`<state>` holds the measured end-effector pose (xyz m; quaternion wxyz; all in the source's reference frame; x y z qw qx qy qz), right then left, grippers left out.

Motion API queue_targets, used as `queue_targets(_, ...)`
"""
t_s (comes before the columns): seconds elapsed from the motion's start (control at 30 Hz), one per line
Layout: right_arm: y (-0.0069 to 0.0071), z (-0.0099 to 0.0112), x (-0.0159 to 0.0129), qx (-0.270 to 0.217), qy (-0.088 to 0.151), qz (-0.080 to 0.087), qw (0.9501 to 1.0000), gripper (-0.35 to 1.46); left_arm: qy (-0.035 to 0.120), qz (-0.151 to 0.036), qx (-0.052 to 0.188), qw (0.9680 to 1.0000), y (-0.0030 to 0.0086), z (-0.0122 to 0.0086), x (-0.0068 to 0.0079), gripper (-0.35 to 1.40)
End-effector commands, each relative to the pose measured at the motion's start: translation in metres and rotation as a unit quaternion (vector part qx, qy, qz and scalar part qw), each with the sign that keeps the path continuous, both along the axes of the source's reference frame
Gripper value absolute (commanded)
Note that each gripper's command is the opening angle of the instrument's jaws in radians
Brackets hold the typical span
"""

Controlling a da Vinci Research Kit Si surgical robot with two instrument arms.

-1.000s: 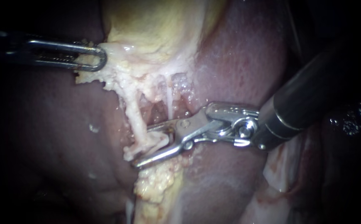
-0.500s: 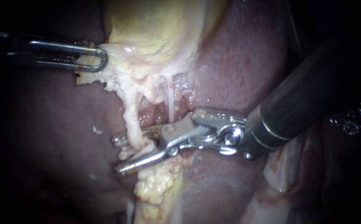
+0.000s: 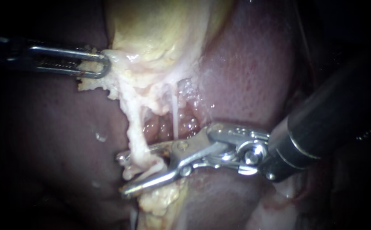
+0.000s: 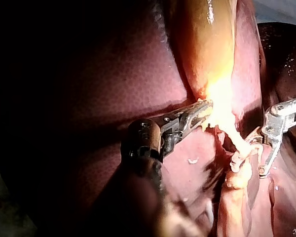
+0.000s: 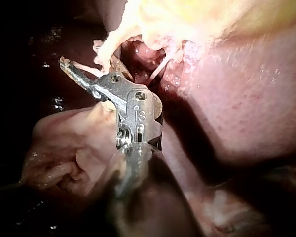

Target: Clipping second clip left tube

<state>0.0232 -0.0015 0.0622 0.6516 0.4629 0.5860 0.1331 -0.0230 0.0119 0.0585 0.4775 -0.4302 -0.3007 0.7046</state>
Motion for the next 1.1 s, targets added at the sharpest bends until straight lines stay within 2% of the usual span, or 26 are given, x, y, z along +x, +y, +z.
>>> queue_targets(0.03,0.0000,0.0001,0.0000,0.000,-0.001,0.000,1.0000,0.37,0.000,0.000,0.000,1.0000,0.0000,0.0000,0.0000,-0.35)
queue_targets(0.17,0.0001,0.0003,-0.0003,0.000,-0.001,0.001,1.0000,0.26,0.000,0.000,0.000,1.0000,0.0000,0.0000,0.0000,-0.35)
queue_targets(0.43,0.0000,0.0003,-0.0010,0.008,-0.005,0.000,1.0000,-0.06,0.000,0.000,0.000,1.0000,0.0000,0.0000,0.0000,-0.35)
queue_targets(0.6,-0.0002,0.0004,-0.0012,0.013,-0.004,-0.006,0.9999,-0.35,0.000,0.000,0.000,1.0000,0.0000,0.0000,0.0000,-0.35)
queue_targets(1.1,-0.0003,0.0006,-0.0010,0.013,-0.003,-0.005,0.9999,-0.35,0.000,0.000,0.000,1.0000,0.0000,0.0001,-0.0001,-0.35)
